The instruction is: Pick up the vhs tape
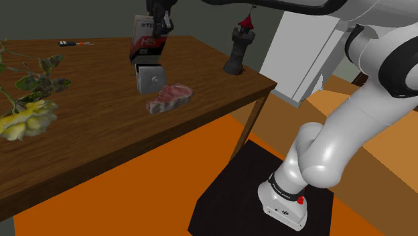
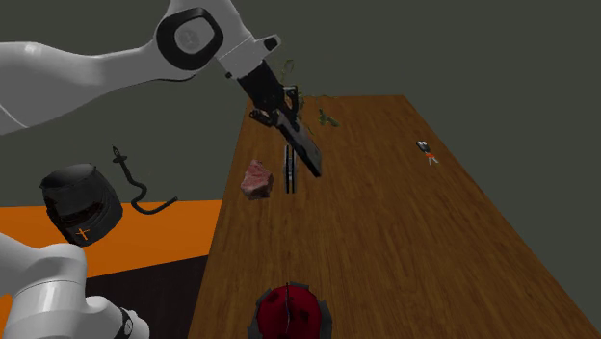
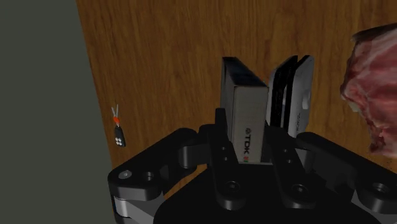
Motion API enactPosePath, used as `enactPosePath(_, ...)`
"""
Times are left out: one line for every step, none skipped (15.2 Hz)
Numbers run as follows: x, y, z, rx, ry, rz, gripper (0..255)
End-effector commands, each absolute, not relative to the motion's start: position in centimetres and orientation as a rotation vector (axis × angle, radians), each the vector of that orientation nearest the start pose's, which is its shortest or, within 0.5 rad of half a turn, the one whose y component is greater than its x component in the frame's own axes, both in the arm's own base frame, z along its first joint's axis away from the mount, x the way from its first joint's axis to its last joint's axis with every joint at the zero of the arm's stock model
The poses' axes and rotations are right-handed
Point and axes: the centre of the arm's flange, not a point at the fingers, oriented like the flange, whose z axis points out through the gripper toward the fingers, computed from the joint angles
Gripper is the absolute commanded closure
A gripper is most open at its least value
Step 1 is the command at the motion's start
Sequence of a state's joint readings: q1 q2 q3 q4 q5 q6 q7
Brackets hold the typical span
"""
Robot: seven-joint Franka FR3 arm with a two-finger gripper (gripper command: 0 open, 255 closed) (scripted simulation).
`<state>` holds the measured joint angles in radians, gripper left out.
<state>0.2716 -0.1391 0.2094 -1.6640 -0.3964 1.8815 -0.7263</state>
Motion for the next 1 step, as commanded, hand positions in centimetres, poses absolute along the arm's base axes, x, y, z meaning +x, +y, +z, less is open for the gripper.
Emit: enactPosePath(48.61,23.16,69.57,-2.874,-2.106,-0.537,255)
